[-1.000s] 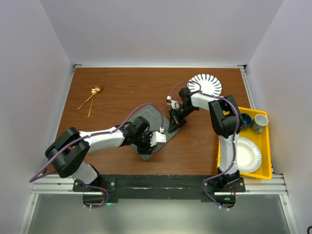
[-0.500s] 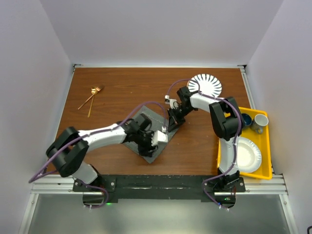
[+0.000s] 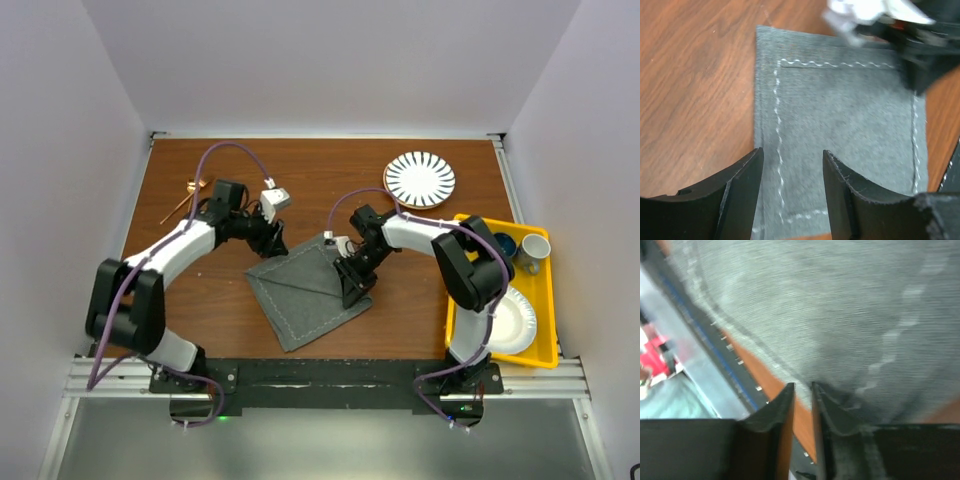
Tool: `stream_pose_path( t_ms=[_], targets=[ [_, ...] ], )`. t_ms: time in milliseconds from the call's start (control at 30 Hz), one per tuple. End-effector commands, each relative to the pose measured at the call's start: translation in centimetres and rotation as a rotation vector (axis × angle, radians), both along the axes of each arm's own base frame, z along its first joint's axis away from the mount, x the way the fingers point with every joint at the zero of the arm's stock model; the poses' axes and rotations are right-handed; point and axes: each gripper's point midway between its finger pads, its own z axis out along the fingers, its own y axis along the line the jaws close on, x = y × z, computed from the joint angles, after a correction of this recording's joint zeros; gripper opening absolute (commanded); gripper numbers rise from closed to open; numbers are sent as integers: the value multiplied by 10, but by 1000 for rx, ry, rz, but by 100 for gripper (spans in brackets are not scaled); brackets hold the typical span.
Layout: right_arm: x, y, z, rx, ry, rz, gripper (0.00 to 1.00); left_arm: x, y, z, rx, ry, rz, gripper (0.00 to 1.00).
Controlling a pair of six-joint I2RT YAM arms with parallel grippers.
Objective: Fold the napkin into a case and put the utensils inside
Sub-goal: Pick up the upper triangle-folded napkin from the center of the board.
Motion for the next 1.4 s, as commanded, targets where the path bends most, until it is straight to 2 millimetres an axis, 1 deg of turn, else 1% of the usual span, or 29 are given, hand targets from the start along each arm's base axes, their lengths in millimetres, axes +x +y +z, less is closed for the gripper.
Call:
stream_pose_path(
  t_ms=[0, 33, 67, 100, 133, 167, 200, 233, 267, 300, 367, 400, 433, 533, 667, 767, 800, 867, 900, 933, 1000, 1033, 1100, 1133, 1233, 1267, 1300, 1333, 1367],
  targets=[
    [13, 17, 59, 179, -85, 25, 29, 31, -14, -3, -51, 29, 6, 57],
    [25, 16, 69, 200, -124, -3, 32, 37, -14, -8, -40, 36, 7, 57],
    [33, 16, 75, 211, -137, -31, 33, 40, -15, -22, -31, 75, 7, 56],
    [45, 17, 81, 224, -166, -49, 35, 46, -17, -20, -33, 65, -1, 56],
    [60, 13, 82, 228, -182, -84, 38, 49, -18, -28, -28, 86, 3, 56],
    [71, 10, 80, 209, -197, -108, 39, 54, -19, -27, -32, 75, 1, 55],
    [90, 8, 85, 215, -238, -133, 41, 57, -20, -28, -32, 72, -3, 55],
    [99, 7, 85, 213, -256, -143, 43, 59, -20, -30, -28, 71, 0, 55],
    [108, 6, 79, 196, -260, -152, 48, 62, -21, -34, -22, 83, -1, 54],
    [124, 5, 82, 184, -302, -167, 50, 63, -21, -37, -15, 85, -12, 53],
    [135, 4, 73, 165, -302, -182, 55, 62, -23, -46, -10, 118, -31, 52],
    [143, 4, 71, 155, -315, -190, 56, 62, -23, -49, -4, 118, -44, 52],
    [145, 2, 68, 149, -311, -194, 56, 61, -25, -52, 0, 120, -54, 51],
    [145, -1, 54, 119, -277, -199, 53, 58, -29, -65, 8, 157, -88, 49],
    [133, -2, 43, 115, -225, -217, 52, 48, -35, -74, -5, 200, -110, 49],
    [120, -5, 33, 109, -176, -239, 52, 40, -41, -80, -6, 206, -136, 45],
    [112, -7, 24, 98, -147, -246, 52, 38, -44, -81, -1, 205, -148, 45],
    [104, -9, 21, 95, -123, -263, 50, 35, -46, -82, -3, 203, -160, 41],
    [96, -11, 14, 89, -111, -262, 49, 34, -48, -83, -1, 201, -169, 39],
    [93, -11, 13, 91, -109, -267, 44, 33, -49, -84, -1, 199, -174, 35],
    [81, -13, 5, 72, -64, -296, 41, 34, -51, -84, -1, 187, -180, 29],
    [78, -13, 4, 73, -59, -295, 40, 35, -52, -82, -1, 175, -183, 23],
    [69, -11, 4, 82, -40, -289, 40, 34, -55, -79, -11, 157, -203, 17],
    [67, -11, 6, 89, -36, -288, 42, 33, -57, -76, -14, 144, -212, 12],
    [68, -9, 20, 122, -45, -281, 57, 27, -61, -68, -6, 73, -272, 2],
    [77, -8, 29, 143, -84, -271, 61, 26, -62, -65, -1, 49, -286, 0],
    [84, -11, 33, 148, -98, -278, 67, 24, -65, -64, 13, 9, -315, 0],
    [91, -13, 35, 147, -114, -283, 70, 20, -65, -60, 18, -16, -328, 0],
    [106, -12, 44, 165, -175, -260, 71, 20, -66, -58, 23, -43, -340, 0]
  ],
)
